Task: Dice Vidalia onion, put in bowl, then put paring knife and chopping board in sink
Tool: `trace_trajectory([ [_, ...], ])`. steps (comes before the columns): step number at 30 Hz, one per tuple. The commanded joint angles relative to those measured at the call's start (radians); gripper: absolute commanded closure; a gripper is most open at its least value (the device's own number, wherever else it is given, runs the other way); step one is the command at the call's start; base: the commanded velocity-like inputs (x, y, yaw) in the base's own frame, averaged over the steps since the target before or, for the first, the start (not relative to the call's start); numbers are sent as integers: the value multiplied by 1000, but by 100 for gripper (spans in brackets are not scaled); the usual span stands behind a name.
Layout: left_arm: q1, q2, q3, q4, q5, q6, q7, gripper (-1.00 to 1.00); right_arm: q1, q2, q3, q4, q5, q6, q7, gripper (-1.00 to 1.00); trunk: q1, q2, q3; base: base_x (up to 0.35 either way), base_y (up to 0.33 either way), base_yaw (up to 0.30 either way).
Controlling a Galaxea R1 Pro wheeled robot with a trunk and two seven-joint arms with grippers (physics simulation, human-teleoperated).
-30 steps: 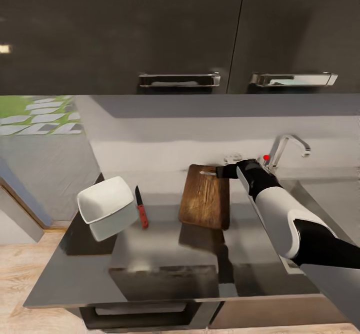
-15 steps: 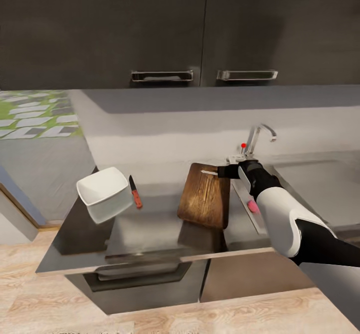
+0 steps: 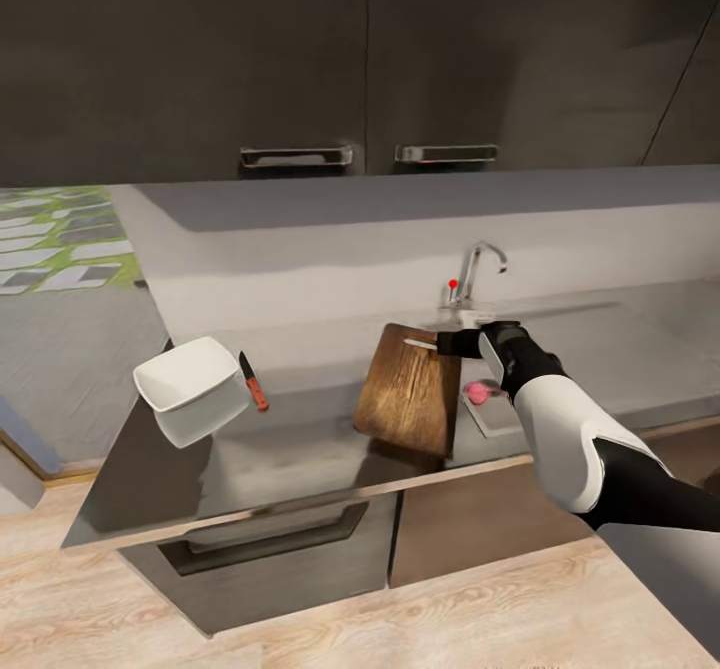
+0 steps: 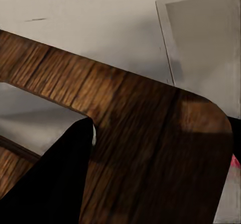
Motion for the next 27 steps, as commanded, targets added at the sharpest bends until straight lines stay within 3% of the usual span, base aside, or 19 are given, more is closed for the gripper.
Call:
trace_trajectory([
  [1,0,-1,8,-2,2,1,-9,-100,-1,1,-9,-2,10,4,1,100,1,-2,-1,-4,3,-203],
  [5,0,-1,9,-2,2,1,-9,-100,-1,2,-13,-2,7,0,-45,100,1,-2,1,-2,1,-98],
  [10,0,-1,9,-2,2,1,-9,-100,-1,2,-75,-1,-84,-4,-133,100,1,-2,2,0,0,-14],
  [11,0,-1,8,-2,2,1,-9,-100,-1,11,-97,-1,-118,-5,-215,100,1,-2,2,0,0,-2],
  [14,0,-1,8,-2,2,1,-9,-100,-1,40,-104,-1,-131,-9,-304,100,1,-2,2,0,0,-1],
  [16,0,-1,8,-2,2,1,-9,-100,-2,84,-107,-1,-134,-15,-383,100,1,-2,2,0,0,0],
  [19,0,-1,8,-2,2,1,-9,-100,-2,122,-108,0,-136,-50,-464,100,1,-2,2,0,0,0],
  [21,0,-1,8,-2,2,1,-9,-100,-2,122,-109,4,-137,-88,-518,100,1,-2,2,0,0,0],
  [22,0,-1,8,-2,2,1,-9,-100,-2,122,-109,12,-139,-144,-612,100,1,-2,2,0,0,0],
  [23,0,-1,8,-2,2,1,-9,-100,-2,122,-109,17,-145,-164,-659,100,1,-2,2,0,0,0],
  [25,0,-1,8,-2,2,1,-9,-100,-2,122,-109,21,-166,-177,-689,100,1,-2,2,0,0,0],
  [27,0,-1,8,-2,2,1,-9,-100,-2,122,-109,24,-226,-185,-712,100,1,-2,2,0,0,0],
])
